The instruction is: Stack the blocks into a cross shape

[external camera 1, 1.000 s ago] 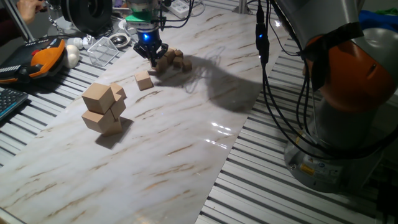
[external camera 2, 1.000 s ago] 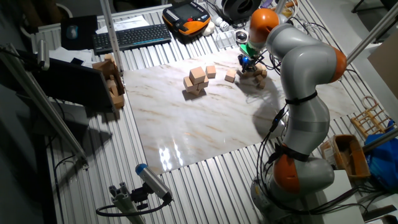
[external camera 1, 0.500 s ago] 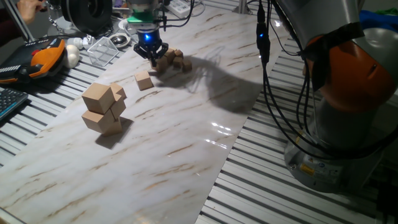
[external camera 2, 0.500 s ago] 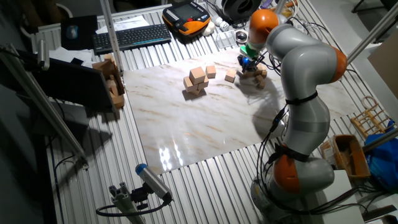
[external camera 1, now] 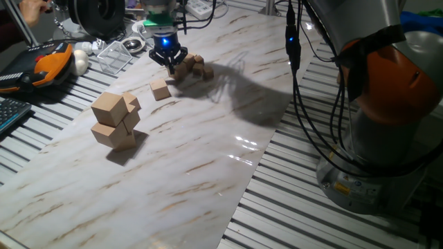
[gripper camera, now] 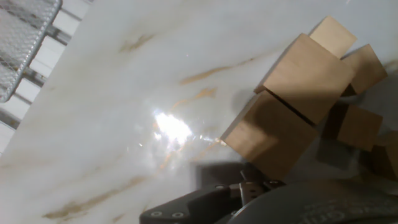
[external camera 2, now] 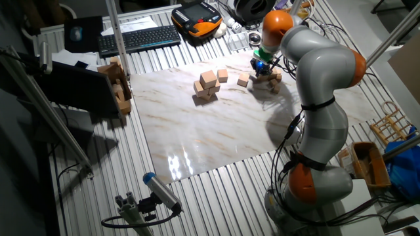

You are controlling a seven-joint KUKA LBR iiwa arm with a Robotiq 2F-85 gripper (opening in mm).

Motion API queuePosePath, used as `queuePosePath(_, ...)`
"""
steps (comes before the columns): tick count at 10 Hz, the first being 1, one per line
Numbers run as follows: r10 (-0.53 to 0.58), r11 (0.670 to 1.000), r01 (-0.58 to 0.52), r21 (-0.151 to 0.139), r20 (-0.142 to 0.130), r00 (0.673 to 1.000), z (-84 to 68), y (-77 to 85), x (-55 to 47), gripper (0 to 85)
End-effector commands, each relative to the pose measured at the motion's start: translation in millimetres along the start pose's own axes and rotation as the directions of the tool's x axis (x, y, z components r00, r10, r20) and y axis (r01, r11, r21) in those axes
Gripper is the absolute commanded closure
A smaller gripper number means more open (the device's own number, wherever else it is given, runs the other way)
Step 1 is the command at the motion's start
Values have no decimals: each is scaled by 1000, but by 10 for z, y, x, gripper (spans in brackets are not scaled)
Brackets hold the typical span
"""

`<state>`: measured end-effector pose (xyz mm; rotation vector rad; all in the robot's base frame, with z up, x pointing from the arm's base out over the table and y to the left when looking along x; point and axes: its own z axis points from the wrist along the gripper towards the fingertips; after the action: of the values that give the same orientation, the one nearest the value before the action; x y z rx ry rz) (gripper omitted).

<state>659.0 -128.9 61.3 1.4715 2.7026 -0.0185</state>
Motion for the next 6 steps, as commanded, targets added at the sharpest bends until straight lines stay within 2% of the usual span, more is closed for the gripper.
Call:
queuePosePath(1, -5, 1000, 5, -2, 3, 1000, -4, 0, 0, 850)
queuePosePath(6, -22, 1000, 23, -2, 22, 1000, -9, 5, -3, 850)
